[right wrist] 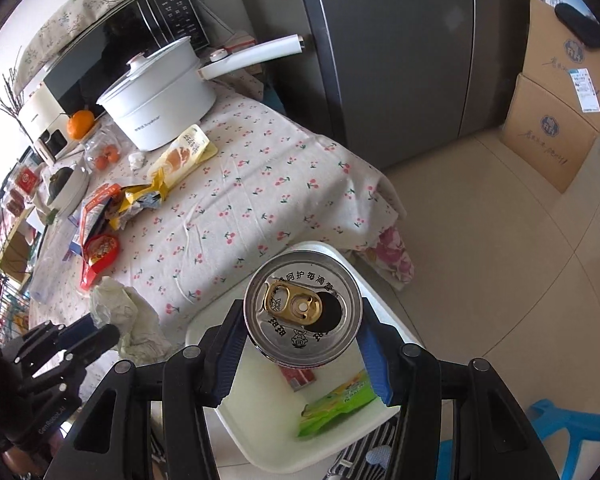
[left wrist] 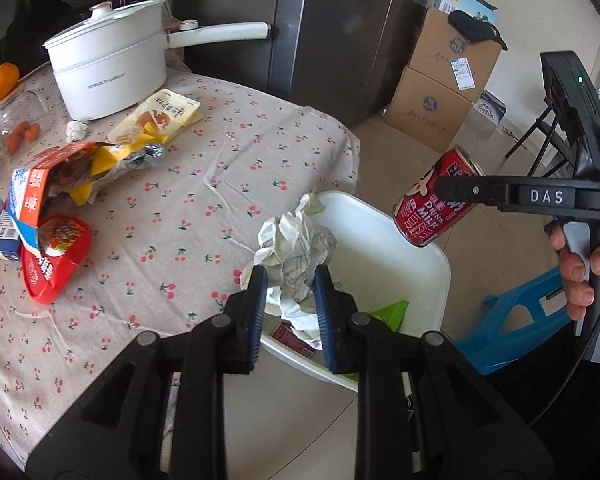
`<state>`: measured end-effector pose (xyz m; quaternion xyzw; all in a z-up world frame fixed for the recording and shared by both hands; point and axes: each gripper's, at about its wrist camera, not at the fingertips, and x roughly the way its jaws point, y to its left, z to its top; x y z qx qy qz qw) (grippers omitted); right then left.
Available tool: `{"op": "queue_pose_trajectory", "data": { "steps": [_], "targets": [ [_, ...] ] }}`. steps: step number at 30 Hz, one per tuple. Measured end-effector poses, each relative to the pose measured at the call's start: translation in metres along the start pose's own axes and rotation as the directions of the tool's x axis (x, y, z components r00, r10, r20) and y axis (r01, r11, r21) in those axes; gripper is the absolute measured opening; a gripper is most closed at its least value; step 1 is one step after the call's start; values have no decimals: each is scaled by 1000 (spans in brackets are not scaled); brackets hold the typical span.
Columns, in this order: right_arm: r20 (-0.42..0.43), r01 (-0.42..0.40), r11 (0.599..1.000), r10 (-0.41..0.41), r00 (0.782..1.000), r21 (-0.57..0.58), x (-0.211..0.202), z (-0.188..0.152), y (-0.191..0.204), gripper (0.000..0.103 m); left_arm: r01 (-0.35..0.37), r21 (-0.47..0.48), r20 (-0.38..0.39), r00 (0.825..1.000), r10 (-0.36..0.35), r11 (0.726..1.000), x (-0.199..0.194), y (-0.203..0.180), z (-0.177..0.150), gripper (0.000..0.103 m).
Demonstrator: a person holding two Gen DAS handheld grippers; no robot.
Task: Collect trash
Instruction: 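Carry the tissue to the bin with the left tool while the right tool carries a red can, then release the tissue and the red can into the white bin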
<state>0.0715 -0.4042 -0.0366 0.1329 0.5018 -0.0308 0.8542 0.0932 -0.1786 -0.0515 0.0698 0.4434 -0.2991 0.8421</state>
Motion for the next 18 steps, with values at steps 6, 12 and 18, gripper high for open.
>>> {"op": "queue_pose_trajectory", "data": {
  "steps": [6, 12, 18],
  "targets": [
    [-43, 30, 999, -30, 999, 14, 10, -8, -14, 54, -27, 53, -78, 996, 31, 998, 43, -17, -13, 27],
    [-80, 53, 998, -52, 995, 21, 21, -14, -24, 54, -51, 64, -120, 991, 59, 997, 63, -19, -20, 30],
    [-103, 67, 997, -65, 993, 22, 25, -17, -29, 54, -56, 43, -122, 991, 61, 998, 55, -15, -17, 41]
  ]
}}
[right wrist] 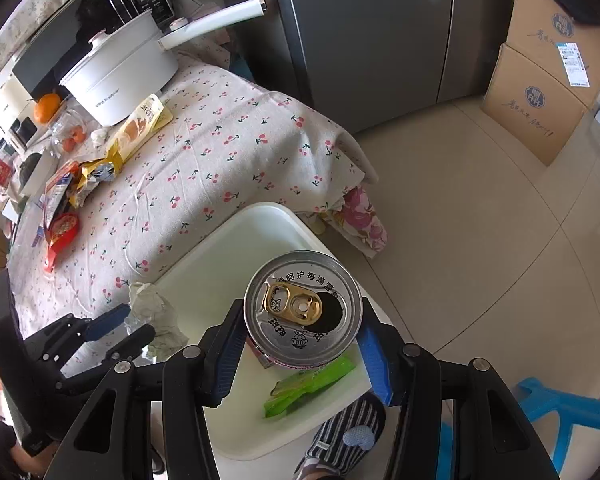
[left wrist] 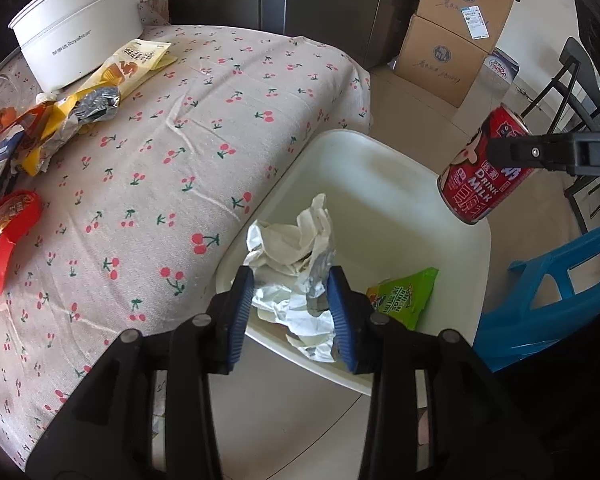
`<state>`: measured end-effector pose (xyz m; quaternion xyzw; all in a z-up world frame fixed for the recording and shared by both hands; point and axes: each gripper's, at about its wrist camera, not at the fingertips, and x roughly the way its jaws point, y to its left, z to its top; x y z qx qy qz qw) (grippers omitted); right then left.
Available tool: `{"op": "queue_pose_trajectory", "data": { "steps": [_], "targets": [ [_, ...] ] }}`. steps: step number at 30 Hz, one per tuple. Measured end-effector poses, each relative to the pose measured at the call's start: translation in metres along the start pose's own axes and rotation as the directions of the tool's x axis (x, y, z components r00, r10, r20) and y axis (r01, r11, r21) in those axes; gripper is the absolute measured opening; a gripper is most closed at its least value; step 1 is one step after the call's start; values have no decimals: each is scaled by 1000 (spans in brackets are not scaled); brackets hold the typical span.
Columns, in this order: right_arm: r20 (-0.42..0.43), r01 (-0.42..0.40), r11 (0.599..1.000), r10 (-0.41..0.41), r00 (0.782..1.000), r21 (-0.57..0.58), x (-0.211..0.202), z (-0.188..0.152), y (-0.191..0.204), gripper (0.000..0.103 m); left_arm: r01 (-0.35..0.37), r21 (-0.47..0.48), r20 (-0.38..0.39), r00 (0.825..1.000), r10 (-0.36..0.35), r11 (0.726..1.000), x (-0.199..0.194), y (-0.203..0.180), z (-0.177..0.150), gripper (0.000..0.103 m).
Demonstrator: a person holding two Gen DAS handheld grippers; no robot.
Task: Collect trash
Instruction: 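Release the tissue and the red can into the white bin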
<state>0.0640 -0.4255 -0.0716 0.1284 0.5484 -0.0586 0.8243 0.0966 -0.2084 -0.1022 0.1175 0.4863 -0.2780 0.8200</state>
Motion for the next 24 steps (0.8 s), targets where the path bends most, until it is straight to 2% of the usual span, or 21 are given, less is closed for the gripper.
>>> {"op": "queue_pose_trajectory", "data": {
  "steps": [2, 4, 10, 16, 20, 24],
  "targets": [
    [-8, -1, 1000, 1, 1000, -2, 2, 0, 1, 54, -2, -6, 11, 1000, 2, 1000, -8, 4, 0, 45],
    [-18, 1, 1000, -1, 1000, -9, 5, -1, 4, 54, 4, -15, 22, 1000, -3, 1000, -16, 9, 0, 57],
    [-42, 4, 999, -6, 999, -46, 15, -3, 17, 54, 1, -54, 57, 998, 2, 999, -41, 27, -3, 63],
    [-131, 10, 996, -22, 991, -94, 45, -11, 35, 54, -72, -75, 70, 994, 78, 995, -58, 49, -11, 69],
    [-226, 21, 993, -47, 973, -118, 76, -19, 45, 54, -106, -111, 63, 991, 114, 988, -65, 67, -19, 73],
    [-326, 55, 986, -104, 940, -155, 108, -32, 50, 54, -121, -155, 55, 990, 131, 980, -73, 86, -28, 74]
  ]
}}
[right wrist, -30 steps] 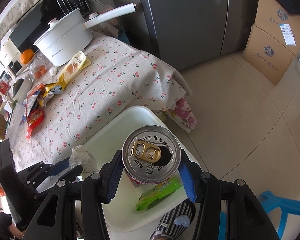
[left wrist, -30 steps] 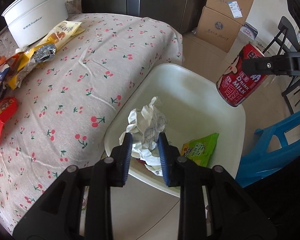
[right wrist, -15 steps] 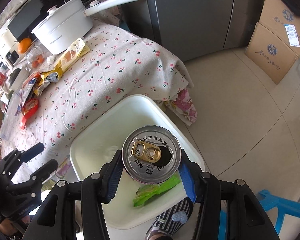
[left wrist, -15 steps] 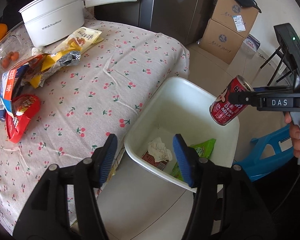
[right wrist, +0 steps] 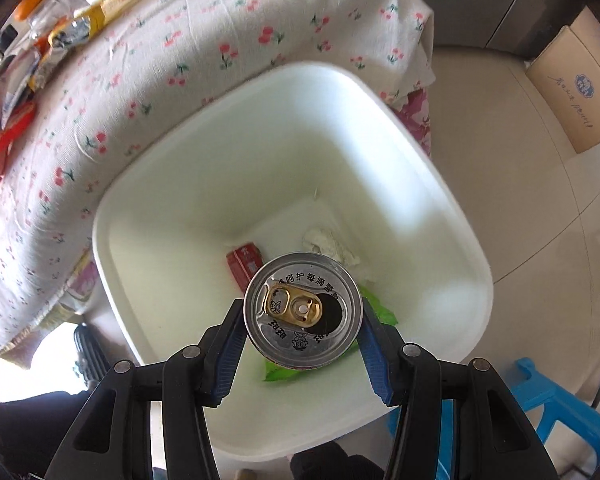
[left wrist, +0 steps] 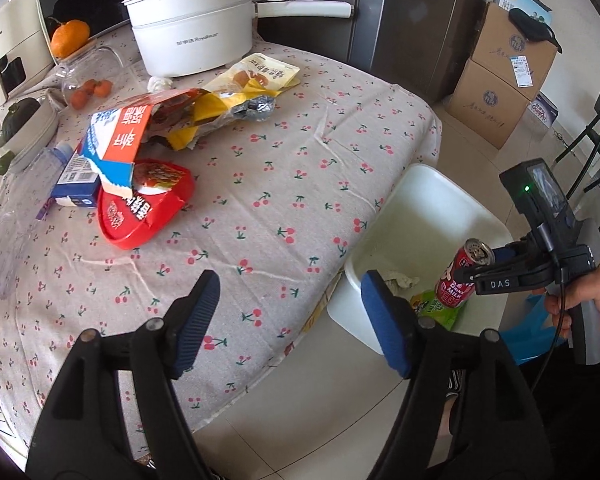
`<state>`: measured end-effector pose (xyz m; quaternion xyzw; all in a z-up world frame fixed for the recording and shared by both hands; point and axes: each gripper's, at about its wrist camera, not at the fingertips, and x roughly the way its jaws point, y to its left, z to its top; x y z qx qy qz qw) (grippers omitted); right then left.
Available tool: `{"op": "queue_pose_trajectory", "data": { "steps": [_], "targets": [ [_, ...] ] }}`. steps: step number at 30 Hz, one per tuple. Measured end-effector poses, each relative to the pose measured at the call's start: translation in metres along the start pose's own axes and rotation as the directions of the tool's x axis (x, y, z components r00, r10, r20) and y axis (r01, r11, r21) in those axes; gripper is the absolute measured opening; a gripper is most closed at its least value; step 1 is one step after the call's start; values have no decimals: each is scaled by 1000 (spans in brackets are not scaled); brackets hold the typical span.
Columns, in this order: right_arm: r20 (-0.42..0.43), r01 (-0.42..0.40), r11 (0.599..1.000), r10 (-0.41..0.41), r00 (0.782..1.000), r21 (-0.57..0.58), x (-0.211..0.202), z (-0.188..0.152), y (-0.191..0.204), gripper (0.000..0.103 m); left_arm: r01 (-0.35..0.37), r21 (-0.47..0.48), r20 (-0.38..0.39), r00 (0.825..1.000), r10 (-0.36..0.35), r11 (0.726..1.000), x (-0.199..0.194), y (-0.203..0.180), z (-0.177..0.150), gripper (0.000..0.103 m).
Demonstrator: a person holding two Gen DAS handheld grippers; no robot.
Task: Collect trash
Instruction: 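Release the tissue and the red can into the white bin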
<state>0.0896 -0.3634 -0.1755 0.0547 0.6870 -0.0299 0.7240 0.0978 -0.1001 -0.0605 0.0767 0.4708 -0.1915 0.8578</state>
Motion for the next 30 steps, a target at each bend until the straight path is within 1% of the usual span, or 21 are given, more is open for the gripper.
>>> {"op": "queue_pose_trajectory", "data": {
  "steps": [4, 9, 11, 14, 16, 18, 24, 27, 30],
  "targets": [
    [-58, 57, 998, -59, 997, -27, 20, -3, 3, 54, -14, -34, 2, 1000, 14, 999, -8, 18, -7, 74],
    [-114, 95, 995, -99, 989, -42, 33, -11, 2, 54, -24, -77, -3, 1000, 24, 997, -15, 40, -15, 74],
    [-122, 97, 994, -102, 987, -41, 34, -12, 3, 55, -31, -92, -7, 1000, 30, 995, -17, 47, -18, 74],
    [-121, 78, 997, -79, 990, -11, 32, -11, 0, 55, -39, -118, -15, 999, 38, 992, -20, 59, -20, 74],
    [-101, 70, 998, -69, 992, 1, 26, -8, 0, 58, -45, -140, -15, 999, 44, 989, -23, 67, -20, 79],
    [-71, 64, 998, -63, 995, 2, 16, -4, 4, 66, -58, -167, -9, 998, 57, 984, -27, 77, -20, 82],
    [39, 18, 1000, -17, 999, -16, -20, 5, 23, 69, -94, -246, -13, 995, 94, 965, -33, 110, -19, 83],
    [98, -11, 1000, 13, 995, -18, -39, 11, 32, 71, -126, -267, -17, 992, 126, 956, -34, 125, -17, 83],
    [162, -14, 999, 22, 987, -47, -60, 19, 47, 74, -169, -267, -26, 985, 168, 949, -31, 135, -10, 83]
  ]
}}
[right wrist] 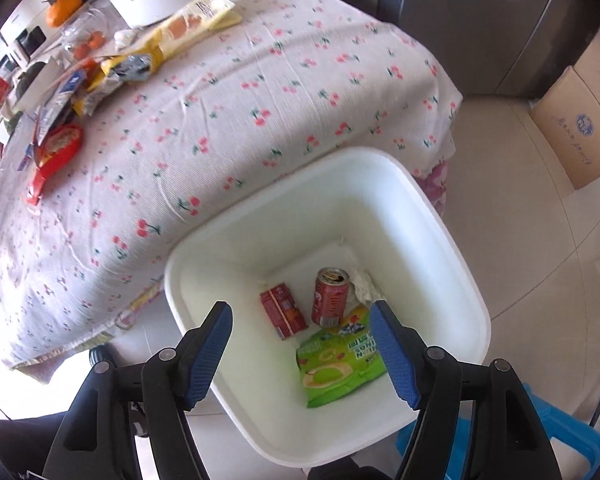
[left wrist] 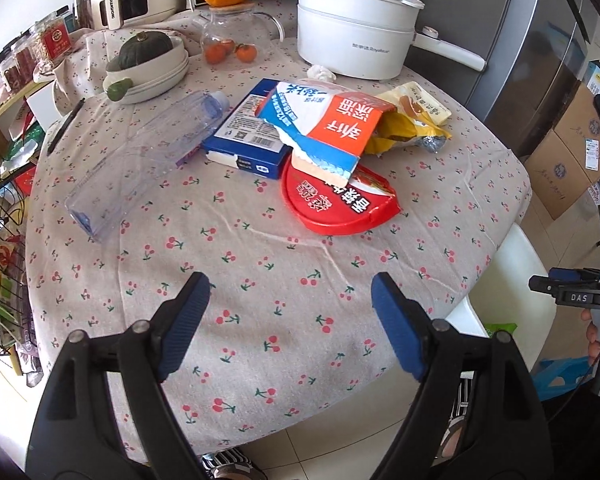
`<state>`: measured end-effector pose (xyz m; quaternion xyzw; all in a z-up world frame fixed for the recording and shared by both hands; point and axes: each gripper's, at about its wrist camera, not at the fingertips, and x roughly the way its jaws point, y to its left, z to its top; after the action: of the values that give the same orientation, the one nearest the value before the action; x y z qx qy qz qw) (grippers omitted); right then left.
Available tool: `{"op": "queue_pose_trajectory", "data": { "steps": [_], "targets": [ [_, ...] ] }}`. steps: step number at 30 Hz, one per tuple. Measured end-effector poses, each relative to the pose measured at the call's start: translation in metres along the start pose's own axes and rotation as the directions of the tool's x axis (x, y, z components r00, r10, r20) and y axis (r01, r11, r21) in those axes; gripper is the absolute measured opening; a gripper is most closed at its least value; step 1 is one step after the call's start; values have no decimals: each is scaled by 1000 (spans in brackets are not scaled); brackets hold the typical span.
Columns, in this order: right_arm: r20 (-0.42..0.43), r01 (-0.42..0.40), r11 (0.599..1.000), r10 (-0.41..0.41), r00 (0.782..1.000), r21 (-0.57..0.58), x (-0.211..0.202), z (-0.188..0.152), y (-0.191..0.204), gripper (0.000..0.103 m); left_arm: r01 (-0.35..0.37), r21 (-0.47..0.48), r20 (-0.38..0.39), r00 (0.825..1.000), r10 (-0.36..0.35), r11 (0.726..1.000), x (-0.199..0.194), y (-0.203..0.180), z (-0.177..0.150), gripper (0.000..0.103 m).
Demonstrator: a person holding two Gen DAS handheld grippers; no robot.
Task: Collect trash
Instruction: 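Grasp the torn milk carton with the left tool while the right tool grasps the red lid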
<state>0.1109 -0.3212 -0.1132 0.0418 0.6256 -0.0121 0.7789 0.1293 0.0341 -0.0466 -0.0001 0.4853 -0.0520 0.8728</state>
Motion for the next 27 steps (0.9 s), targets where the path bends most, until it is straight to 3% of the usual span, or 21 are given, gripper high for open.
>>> {"op": "queue_pose_trajectory", "data": {
  "steps": [6, 14, 18, 20, 22, 27],
  "targets": [
    [100, -23, 998, 29, 995, -58, -26, 26, 32, 77, -53, 50, 40, 998, 51, 997, 16, -18, 30, 83],
    [139, -33, 998, 41, 989, -62, -33, 51, 43, 78, -108, 140, 132, 987, 90, 984, 57, -64, 73, 80],
    [156, -31, 997, 41, 987, -65, -37, 62, 42, 78, -177, 171, 188, 971, 145, 969, 78, -83, 85, 69],
    [158, -28, 997, 39, 987, -68, -38, 63, 42, 78, -190, 166, 176, 971, 161, 968, 89, -85, 88, 62],
    [156, -33, 998, 43, 987, -62, -38, 65, 41, 78, -206, 150, 154, 971, 183, 967, 99, -84, 91, 46],
    [153, -46, 998, 53, 987, -52, -39, 65, 42, 78, -265, 109, 207, 949, 239, 958, 93, -78, 93, 25]
  ]
}}
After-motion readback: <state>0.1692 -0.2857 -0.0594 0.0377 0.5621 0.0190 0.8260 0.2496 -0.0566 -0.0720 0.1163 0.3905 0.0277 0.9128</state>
